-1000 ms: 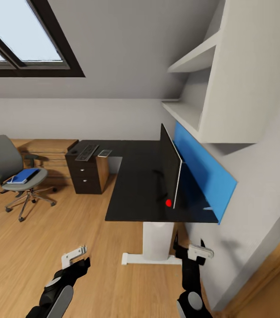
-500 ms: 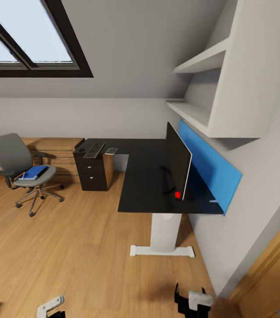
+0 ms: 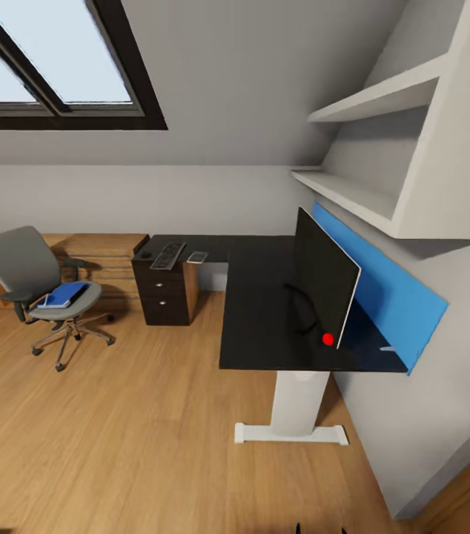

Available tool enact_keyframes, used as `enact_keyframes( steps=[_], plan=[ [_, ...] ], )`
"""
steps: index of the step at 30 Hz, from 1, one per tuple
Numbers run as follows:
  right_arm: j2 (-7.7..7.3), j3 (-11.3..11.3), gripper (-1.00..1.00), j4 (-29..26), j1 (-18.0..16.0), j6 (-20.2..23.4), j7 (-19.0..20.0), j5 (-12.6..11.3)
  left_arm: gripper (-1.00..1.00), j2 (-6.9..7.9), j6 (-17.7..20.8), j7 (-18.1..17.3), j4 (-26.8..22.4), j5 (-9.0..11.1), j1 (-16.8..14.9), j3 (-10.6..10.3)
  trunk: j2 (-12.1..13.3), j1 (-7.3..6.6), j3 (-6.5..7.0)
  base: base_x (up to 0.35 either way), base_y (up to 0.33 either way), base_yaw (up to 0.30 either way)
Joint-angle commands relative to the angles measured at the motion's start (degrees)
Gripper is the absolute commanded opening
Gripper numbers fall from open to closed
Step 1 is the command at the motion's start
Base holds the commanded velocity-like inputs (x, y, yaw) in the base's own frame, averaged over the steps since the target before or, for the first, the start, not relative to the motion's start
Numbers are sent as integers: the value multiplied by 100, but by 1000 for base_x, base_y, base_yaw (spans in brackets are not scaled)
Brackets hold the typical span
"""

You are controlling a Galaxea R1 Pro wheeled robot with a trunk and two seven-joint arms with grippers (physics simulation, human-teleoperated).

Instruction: In the bedroom, organize the workspace by keeping the computer under the desk, ensuring the monitor is on the desk, placing the keyboard on the desk next to the monitor, placing the mouse on the desk next to the keyboard, moving the folder from the swivel chair onto the desk next to the mouse, stacking the notebook on top of the folder with the pen on top of the notebook, and positioning the swivel chair next to the desk.

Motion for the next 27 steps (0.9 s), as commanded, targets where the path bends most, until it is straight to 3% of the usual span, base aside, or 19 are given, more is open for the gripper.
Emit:
enact_keyframes(
  steps=[1, 12, 17, 27],
  plan=[
    [1, 17, 100, 26, -5, -53, -41, 48, 100, -22, -26, 24, 9, 24, -4, -53, -8, 5, -10, 266, 235, 0],
    [119, 70, 100, 244, -5, -149, 39, 55, 100, -87, -98, 3, 27, 19, -4, -54, -8, 5, -20, 272, 229, 185],
    [115, 62, 100, 280, -5, -149, 518, 56, 100, -102, -107, 2, 27, 19, -4, -54, -8, 5, -22, 304, 194, 25],
    [128, 59, 100, 282, -5, -149, 643, 56, 100, -103, -103, -5, 27, 19, -4, -54, -8, 5, -22, 299, 222, -84]
  ],
)
